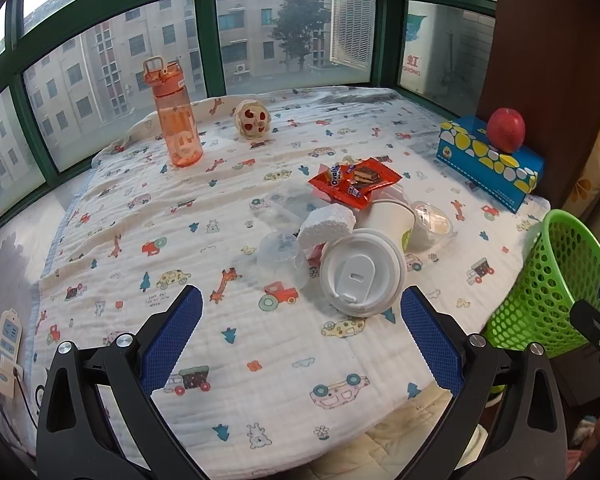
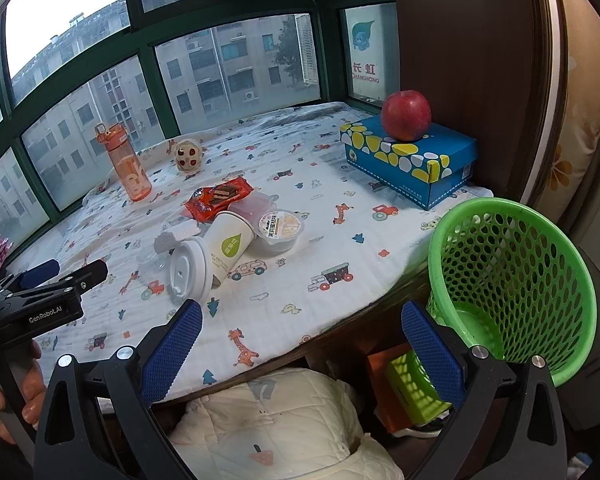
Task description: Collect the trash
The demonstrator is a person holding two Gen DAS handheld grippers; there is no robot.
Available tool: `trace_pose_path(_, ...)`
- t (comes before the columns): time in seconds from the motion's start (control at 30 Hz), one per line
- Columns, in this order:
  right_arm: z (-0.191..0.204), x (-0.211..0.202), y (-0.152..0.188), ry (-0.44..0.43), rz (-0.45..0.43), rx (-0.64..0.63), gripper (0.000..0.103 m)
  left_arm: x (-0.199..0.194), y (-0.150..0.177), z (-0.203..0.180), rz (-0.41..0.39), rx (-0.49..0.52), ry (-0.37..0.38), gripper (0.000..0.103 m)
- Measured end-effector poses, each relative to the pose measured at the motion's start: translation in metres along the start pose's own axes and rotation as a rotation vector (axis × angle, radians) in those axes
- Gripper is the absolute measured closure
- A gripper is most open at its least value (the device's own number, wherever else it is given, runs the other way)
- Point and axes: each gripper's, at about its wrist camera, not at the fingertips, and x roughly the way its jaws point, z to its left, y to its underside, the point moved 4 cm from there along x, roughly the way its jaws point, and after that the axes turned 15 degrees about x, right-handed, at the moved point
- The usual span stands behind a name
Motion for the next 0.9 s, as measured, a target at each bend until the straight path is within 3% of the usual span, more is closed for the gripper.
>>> trace_pose_path(0.9,-0.0003,0.0068,-0.0069,-0.002,0.007,0.004,0.006,0.0053,-0.0079,0.0018,0.004,-0.012,-0.002,0.005)
